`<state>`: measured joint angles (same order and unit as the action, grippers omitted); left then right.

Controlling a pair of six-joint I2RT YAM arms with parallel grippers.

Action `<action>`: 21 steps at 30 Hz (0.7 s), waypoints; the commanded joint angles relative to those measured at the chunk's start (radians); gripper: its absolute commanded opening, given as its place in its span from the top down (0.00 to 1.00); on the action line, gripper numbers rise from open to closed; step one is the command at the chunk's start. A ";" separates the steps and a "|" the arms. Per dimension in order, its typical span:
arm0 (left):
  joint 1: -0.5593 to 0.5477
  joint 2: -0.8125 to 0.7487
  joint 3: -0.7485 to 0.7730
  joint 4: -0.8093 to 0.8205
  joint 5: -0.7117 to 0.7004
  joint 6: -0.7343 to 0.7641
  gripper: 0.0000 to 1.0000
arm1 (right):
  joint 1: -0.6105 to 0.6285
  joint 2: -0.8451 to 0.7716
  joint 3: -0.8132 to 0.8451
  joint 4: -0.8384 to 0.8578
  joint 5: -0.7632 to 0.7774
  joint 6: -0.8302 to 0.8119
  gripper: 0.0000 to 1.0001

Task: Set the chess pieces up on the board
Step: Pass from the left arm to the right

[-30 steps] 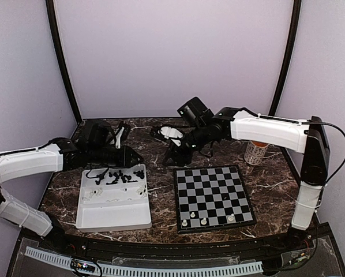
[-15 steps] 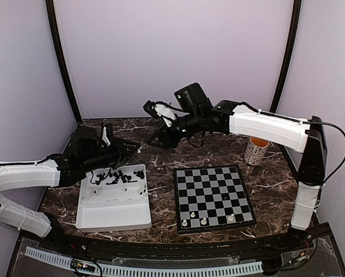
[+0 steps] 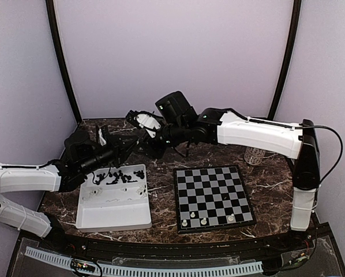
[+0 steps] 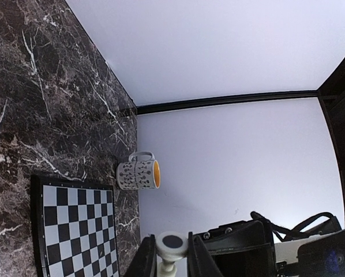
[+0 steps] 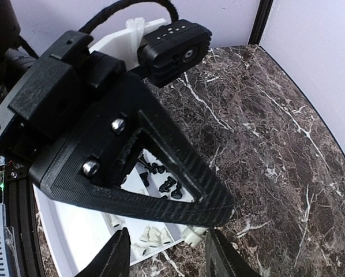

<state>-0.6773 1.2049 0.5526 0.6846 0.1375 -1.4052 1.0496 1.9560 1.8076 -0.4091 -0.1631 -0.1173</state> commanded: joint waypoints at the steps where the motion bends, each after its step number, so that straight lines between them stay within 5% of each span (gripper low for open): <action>1: -0.005 -0.007 -0.018 0.075 0.020 -0.048 0.85 | 0.004 0.022 0.043 0.040 0.059 0.016 0.56; 21: -0.008 0.027 -0.018 0.102 0.058 -0.063 0.86 | 0.004 0.038 0.065 0.056 0.104 0.015 0.81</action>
<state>-0.6777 1.2209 0.5392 0.7444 0.1497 -1.4620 1.0500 1.9831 1.8305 -0.4046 -0.0841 -0.0963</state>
